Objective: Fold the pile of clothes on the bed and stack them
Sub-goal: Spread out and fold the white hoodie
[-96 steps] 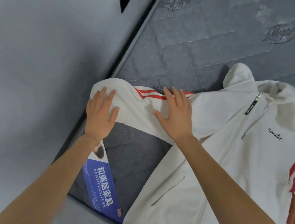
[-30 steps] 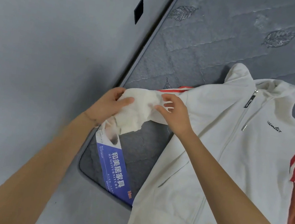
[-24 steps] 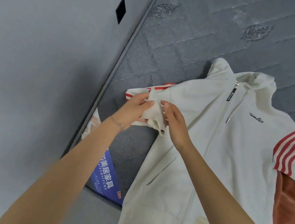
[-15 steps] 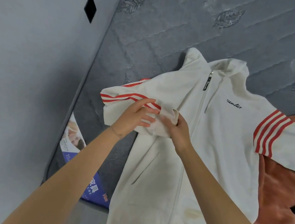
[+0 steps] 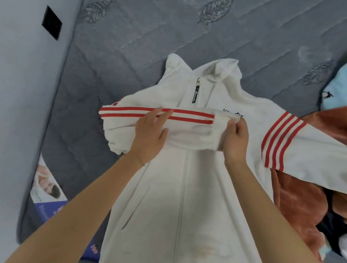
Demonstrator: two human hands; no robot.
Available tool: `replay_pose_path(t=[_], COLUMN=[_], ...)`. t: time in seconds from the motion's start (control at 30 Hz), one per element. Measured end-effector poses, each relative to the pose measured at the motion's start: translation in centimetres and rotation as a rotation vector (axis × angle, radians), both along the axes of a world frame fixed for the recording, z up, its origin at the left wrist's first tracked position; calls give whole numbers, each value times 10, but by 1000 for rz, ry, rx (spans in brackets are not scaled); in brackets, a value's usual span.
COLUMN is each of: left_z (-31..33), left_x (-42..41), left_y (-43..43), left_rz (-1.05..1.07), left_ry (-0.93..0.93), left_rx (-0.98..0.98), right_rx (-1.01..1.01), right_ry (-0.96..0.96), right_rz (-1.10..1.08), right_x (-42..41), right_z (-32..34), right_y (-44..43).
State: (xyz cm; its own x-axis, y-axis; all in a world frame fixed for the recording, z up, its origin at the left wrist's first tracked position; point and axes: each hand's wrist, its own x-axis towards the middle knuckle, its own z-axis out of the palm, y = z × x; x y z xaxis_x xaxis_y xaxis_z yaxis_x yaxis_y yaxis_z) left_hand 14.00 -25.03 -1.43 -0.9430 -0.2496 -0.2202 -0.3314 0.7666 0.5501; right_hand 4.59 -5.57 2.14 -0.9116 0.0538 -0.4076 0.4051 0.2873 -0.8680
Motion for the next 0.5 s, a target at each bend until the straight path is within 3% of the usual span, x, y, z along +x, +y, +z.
replay_pose_path(t=[0.17, 0.3, 0.4, 0.5], left_z=[-15, -38, -58, -58], left_x=[-26, -38, -38, -42], left_y=[58, 92, 106, 118], left_rz=[-63, -106, -130, -67], left_ry=[-82, -181, -248, -240], left_rx=[-88, -190, -229, -245], right_rx=[172, 274, 232, 305], right_ry=[135, 59, -75, -32], right_rz=[-59, -78, 7, 164], right_x=[-38, -54, -58, -53], right_z=[-5, -32, -45, -50], right_y=[44, 80, 102, 124])
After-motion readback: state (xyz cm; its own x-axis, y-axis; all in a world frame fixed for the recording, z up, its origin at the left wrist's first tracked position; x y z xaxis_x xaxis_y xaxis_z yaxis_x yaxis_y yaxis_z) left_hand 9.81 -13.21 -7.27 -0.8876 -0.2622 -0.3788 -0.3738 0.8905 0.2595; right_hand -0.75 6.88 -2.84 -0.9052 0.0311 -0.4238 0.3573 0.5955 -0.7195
